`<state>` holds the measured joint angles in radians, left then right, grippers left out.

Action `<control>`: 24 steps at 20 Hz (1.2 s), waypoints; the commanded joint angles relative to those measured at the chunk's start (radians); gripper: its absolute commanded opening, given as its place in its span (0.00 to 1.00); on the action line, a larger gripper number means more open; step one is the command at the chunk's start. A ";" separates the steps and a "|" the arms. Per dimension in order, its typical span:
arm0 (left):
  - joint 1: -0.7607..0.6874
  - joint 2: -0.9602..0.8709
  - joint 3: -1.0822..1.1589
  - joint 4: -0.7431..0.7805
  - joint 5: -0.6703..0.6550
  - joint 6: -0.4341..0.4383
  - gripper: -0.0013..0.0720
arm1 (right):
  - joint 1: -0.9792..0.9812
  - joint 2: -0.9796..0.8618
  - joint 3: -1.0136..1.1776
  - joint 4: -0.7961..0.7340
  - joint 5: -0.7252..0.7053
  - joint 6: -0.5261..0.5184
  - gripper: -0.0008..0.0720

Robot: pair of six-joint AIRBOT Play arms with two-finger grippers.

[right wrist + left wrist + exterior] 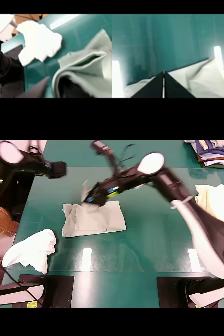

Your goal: Fold the shirts.

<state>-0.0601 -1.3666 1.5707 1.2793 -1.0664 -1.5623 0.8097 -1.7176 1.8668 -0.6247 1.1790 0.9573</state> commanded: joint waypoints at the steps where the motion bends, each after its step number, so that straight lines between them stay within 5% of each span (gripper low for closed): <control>1: 0.086 0.057 0.001 0.016 -0.045 0.002 0.05 | 0.091 -0.145 0.144 0.021 -0.027 -0.067 0.81; 4: 0.090 0.057 0.001 0.017 -0.093 0.052 0.05 | 0.042 -0.151 0.171 -0.061 0.022 0.010 0.60; 12: 0.090 0.056 -0.002 -0.002 -0.097 0.052 0.05 | -0.313 -0.001 -0.229 -0.240 0.130 0.200 0.60; 13: 0.090 0.056 -0.003 -0.005 -0.097 0.052 0.05 | -0.356 0.005 -0.288 -0.238 0.124 0.230 0.60; 15: 0.090 0.055 -0.003 -0.008 -0.096 0.052 0.05 | -0.414 -0.001 -0.386 -0.224 0.113 0.259 0.85; 20: 0.090 0.053 -0.005 -0.012 -0.093 0.052 0.05 | -0.415 -0.093 -0.493 0.027 0.025 0.262 0.85; 24: 0.090 0.053 -0.005 -0.012 -0.093 0.052 0.05 | -0.309 -0.206 -0.391 0.058 0.027 0.261 0.85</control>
<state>0.0288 -1.3128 1.5661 1.2675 -1.1606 -1.5105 0.4500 -1.8584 1.4384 -0.6216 1.2148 1.2140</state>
